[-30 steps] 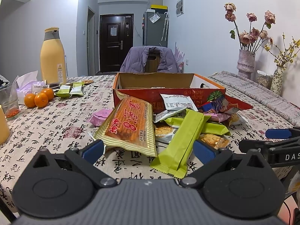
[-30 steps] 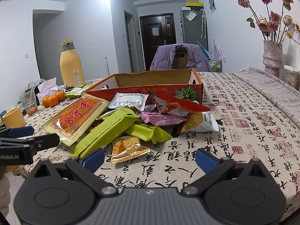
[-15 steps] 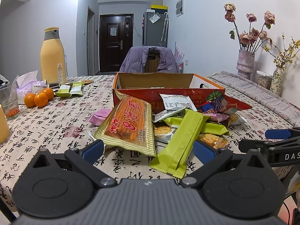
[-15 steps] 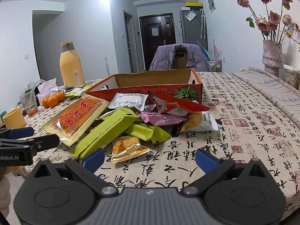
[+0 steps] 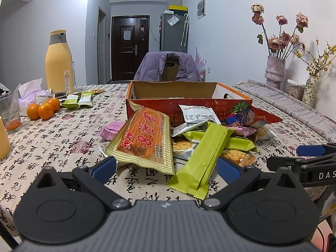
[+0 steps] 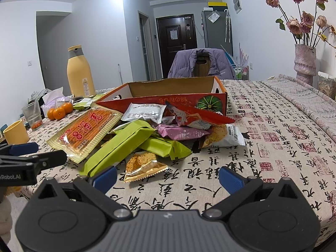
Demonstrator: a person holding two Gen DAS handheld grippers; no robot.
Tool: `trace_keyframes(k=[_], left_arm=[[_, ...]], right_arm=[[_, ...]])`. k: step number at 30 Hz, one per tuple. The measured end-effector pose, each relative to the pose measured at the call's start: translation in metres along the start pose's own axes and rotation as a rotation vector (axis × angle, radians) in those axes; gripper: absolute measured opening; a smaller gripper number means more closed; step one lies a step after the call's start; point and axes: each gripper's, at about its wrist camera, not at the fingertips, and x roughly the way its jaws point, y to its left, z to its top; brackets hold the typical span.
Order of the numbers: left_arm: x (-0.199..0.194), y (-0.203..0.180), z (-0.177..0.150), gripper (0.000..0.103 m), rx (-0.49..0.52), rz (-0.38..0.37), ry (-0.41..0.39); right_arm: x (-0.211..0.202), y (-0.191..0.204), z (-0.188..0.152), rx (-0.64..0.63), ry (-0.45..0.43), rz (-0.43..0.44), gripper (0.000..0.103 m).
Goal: Organize snacks
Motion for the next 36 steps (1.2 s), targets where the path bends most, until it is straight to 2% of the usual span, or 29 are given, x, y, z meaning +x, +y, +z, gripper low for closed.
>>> trace_keyframes(k=[36], left_arm=[[0.002,0.01,0.0,0.103,-0.026,-0.01,-0.009]], right_arm=[[0.005,0.005,0.004,-0.015,0.007,-0.003,0.103]])
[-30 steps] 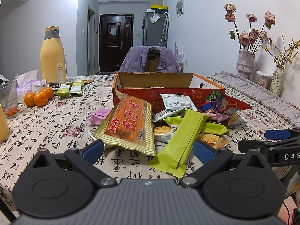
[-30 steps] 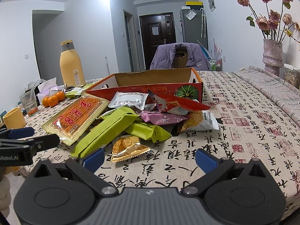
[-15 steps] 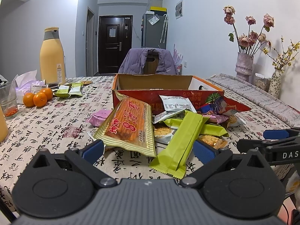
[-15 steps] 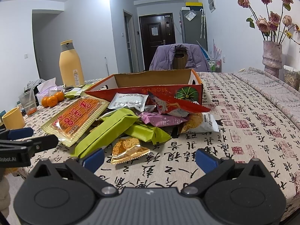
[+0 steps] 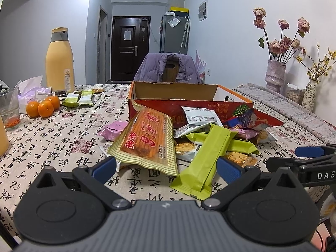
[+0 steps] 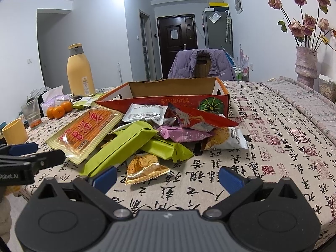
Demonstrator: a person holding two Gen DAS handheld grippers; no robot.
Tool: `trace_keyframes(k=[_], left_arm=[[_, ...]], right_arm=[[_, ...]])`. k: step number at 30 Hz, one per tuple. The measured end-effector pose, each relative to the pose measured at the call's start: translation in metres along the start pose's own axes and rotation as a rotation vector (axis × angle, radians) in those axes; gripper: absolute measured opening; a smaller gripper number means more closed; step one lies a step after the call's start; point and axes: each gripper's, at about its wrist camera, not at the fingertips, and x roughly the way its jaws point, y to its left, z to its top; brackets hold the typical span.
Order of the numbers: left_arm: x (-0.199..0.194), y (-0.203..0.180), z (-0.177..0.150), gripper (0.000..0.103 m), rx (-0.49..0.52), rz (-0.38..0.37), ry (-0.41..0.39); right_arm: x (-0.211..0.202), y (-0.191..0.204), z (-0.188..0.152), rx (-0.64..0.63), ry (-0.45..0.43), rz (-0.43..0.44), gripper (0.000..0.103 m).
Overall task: Organize snacks
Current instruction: 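Grasp the cracker packet with the right tool while the left tool approaches the green bar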
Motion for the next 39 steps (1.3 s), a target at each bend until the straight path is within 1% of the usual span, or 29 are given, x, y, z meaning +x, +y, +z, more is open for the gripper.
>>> trace_keyframes(k=[11,13,15,16,18,19,22,26,30,35,39], left_arm=[[0.004,0.012,0.002,0.103,-0.023,0.019,0.001],[0.006,0.014,0.003,0.103,-0.027,0.023,0.004],[0.007,0.016,0.002,0.103,-0.03,0.026,0.01],[0.008,0.017,0.002,0.103,-0.033,0.026,0.013],[0.01,0.018,0.001,0.103,-0.036,0.025,0.018],[0.01,0.019,0.001,0.103,-0.038,0.024,0.019],[0.011,0.021,0.0,0.103,-0.041,0.024,0.023],[0.013,0.023,-0.001,0.103,-0.047,0.024,0.031],[0.014,0.023,-0.002,0.103,-0.05,0.023,0.038],[0.015,0.024,-0.003,0.103,-0.056,0.023,0.046],[0.015,0.025,-0.003,0.103,-0.064,0.023,0.051]], right_arm=[[0.025,0.019,0.007,-0.05,0.013,-0.009,0.103],[0.031,0.023,0.007,-0.065,0.02,-0.012,0.1],[0.038,0.027,0.006,-0.084,0.031,-0.004,0.084],[0.041,0.029,0.005,-0.097,0.038,0.0,0.08],[0.048,0.034,0.004,-0.125,0.051,0.007,0.069],[0.051,0.036,0.003,-0.139,0.058,0.007,0.067],[0.06,0.041,0.004,-0.175,0.07,-0.004,0.067],[0.069,0.042,0.008,-0.193,0.1,0.014,0.066],[0.074,0.046,0.007,-0.224,0.124,0.01,0.065],[0.069,0.042,0.004,-0.188,0.125,0.037,0.063],[0.069,0.045,0.004,-0.196,0.131,0.064,0.062]])
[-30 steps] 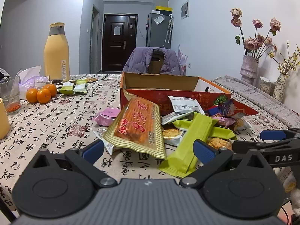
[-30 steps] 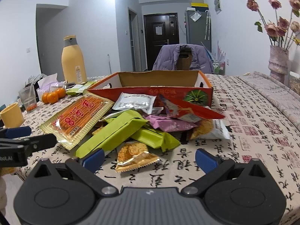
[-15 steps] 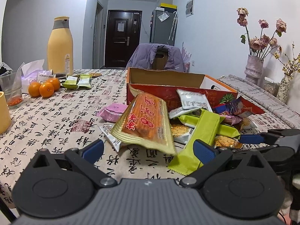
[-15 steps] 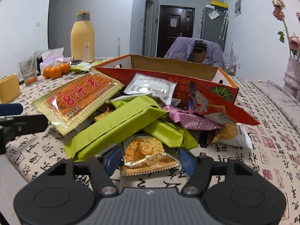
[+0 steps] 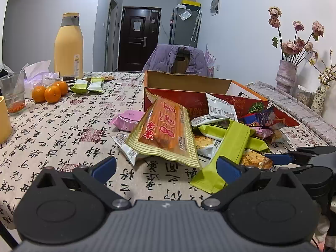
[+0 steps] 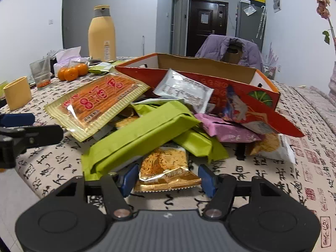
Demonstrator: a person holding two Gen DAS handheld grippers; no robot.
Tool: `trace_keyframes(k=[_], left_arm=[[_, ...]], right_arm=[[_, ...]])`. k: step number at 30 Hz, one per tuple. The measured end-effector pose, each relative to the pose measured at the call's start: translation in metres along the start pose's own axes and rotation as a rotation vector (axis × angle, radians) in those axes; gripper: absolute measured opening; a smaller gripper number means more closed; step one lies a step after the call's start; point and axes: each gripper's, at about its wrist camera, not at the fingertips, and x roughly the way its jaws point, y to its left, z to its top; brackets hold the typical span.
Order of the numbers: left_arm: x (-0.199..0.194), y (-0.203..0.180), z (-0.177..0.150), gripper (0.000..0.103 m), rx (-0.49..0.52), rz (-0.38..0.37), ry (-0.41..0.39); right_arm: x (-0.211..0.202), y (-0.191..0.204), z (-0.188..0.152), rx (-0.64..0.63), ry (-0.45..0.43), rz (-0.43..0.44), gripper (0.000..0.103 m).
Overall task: Organize snacks
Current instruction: 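Grasp the cracker packet with the right tool while the left tool approaches the green bar, then lift the cracker packet with the right tool while the left tool grasps the green bar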
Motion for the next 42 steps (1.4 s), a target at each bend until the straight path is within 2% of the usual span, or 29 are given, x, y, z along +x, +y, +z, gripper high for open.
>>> trace_keyframes(k=[7,9,15,29,36,42], left_arm=[[-0.003,0.0,-0.001,0.103,-0.001,0.004,-0.002],[-0.003,0.001,-0.001,0.103,-0.002,0.008,-0.002],[-0.003,0.004,-0.001,0.103,-0.012,0.015,0.007],[-0.006,-0.008,0.003,0.103,0.019,0.01,0.0],[-0.006,-0.027,0.011,0.103,0.082,-0.012,-0.019],[0.014,-0.05,0.017,0.103,0.145,-0.028,-0.007]], right_arm=[[0.014,-0.002,0.01,0.012,0.007,0.021,0.061],[0.013,-0.001,0.01,0.003,0.004,0.04,0.049],[0.0,-0.002,0.002,-0.007,-0.008,0.058,0.044],[-0.05,-0.037,-0.019,0.102,-0.114,0.01,0.044],[-0.059,-0.048,-0.018,0.13,-0.159,-0.026,0.044],[-0.061,-0.061,-0.022,0.163,-0.168,-0.042,0.044]])
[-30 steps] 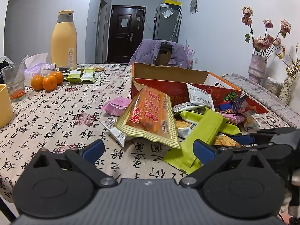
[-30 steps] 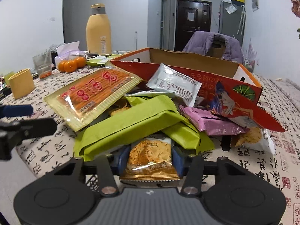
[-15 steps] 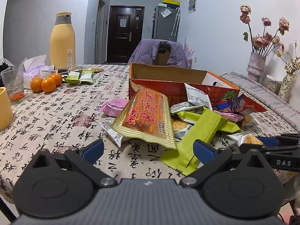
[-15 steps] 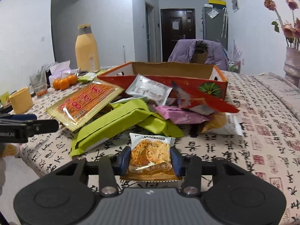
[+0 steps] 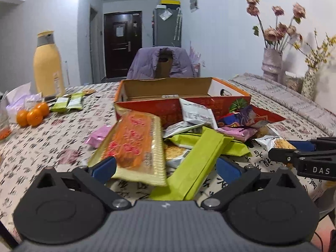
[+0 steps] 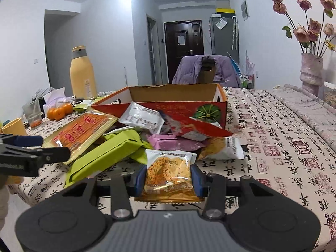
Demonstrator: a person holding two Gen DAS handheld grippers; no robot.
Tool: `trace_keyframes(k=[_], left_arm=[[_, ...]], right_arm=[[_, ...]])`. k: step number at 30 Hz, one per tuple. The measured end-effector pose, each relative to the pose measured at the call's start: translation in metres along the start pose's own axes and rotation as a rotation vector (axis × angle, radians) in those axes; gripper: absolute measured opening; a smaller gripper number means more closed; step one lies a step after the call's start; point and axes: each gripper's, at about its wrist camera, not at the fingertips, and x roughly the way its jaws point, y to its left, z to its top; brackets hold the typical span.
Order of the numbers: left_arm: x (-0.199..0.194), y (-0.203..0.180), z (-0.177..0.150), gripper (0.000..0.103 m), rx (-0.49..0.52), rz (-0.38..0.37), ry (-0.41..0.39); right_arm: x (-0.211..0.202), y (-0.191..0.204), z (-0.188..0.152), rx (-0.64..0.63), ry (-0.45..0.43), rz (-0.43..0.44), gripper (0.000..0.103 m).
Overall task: Organize snacks
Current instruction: 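Lift the cracker packet with the right tool while the left tool grasps the green bar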
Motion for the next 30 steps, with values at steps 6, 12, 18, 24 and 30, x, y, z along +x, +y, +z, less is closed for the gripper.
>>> trace_keyframes(k=[6,12,18,24,30], left_arm=[[0.027,-0.021,0.005,0.092,0.068,-0.037,0.032],[0.053,-0.032,0.002,0.067,0.098,-0.08,0.101],[0.062,-0.029,0.0,0.053,0.087,-0.1,0.136],[0.056,-0.029,-0.002,0.04,0.055,-0.135,0.142],[0.047,-0.031,-0.002,0.038,0.047,-0.148,0.122]], right_arm=[[0.003,-0.009,0.0,0.013,-0.002,0.002,0.044],[0.008,-0.014,0.0,0.016,0.0,0.019,0.044],[0.013,-0.019,-0.003,0.025,0.004,0.035,0.044],[0.014,-0.018,-0.004,0.029,0.006,0.045,0.044],[0.01,-0.016,-0.004,0.024,-0.002,0.047,0.044]])
